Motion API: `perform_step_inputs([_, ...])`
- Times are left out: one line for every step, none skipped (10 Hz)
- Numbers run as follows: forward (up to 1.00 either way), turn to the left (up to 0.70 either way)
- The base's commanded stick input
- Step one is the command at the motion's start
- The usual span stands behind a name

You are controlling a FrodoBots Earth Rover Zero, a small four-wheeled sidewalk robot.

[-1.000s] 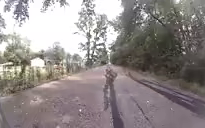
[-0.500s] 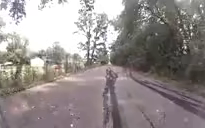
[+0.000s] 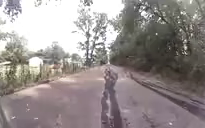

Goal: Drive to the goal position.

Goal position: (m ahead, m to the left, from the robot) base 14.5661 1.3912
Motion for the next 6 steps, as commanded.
perform_step_inputs([0.7, 0.0])
perform_step_inputs([0.7, 0.0])
perform_step_inputs([0.7, 0.0])
perform_step_inputs([0.7, 0.0])
perform_step_inputs([0.7, 0.0])
perform_step_inputs([0.7, 0.0])
